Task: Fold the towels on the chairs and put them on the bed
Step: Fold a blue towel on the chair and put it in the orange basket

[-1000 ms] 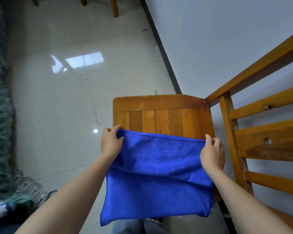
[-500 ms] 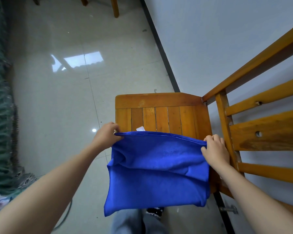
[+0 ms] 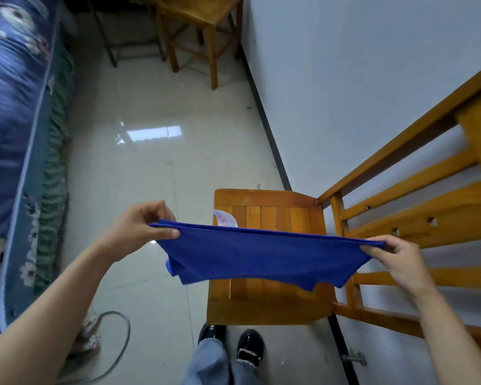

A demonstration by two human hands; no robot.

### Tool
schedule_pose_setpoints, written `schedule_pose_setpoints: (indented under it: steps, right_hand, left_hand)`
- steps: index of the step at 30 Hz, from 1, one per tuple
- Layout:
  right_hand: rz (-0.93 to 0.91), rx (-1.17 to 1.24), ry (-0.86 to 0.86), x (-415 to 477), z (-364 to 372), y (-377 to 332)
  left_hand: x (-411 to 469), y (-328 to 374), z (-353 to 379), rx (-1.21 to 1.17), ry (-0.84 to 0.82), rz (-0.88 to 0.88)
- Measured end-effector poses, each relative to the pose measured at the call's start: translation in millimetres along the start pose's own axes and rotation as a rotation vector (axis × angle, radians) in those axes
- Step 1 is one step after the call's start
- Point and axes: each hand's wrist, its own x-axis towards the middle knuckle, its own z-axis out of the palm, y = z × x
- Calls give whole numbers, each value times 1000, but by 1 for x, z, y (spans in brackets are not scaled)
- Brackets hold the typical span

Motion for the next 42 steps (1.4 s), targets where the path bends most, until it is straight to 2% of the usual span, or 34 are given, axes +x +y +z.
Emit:
schedule_pose_setpoints:
  steps: [6, 12, 16, 20, 26, 31, 34, 36, 42]
  right_hand:
    - [-159, -2, -59, -7, -17, -58]
    - [-248, 2, 23, -4, -23, -83]
    - [-308, 43, 95, 4, -24, -104]
    - [-220, 109, 76, 14, -24, -111]
    - [-15, 449, 64, 38, -23, -106]
    - [-21, 607, 115, 36, -28, -97]
    - [-20, 576, 133, 13, -27, -78]
    - [5, 490, 144, -2, -22, -50]
    - [250, 352, 63, -23, 12, 57]
  left_hand:
    - [-13, 60, -25, -13, 79, 239]
    - [-21, 89, -33, 12, 134, 300]
    - [-15, 104, -36, -40, 236, 317]
    - [1, 104, -37, -79, 266, 231]
    - [27, 97, -25, -189, 186, 125]
    - [26, 98, -13, -212, 109, 135]
    - [12, 80, -4, -235, 72, 106]
    - [1, 54, 3, -182, 51, 23]
    - [-16, -45, 39, -88, 35, -231]
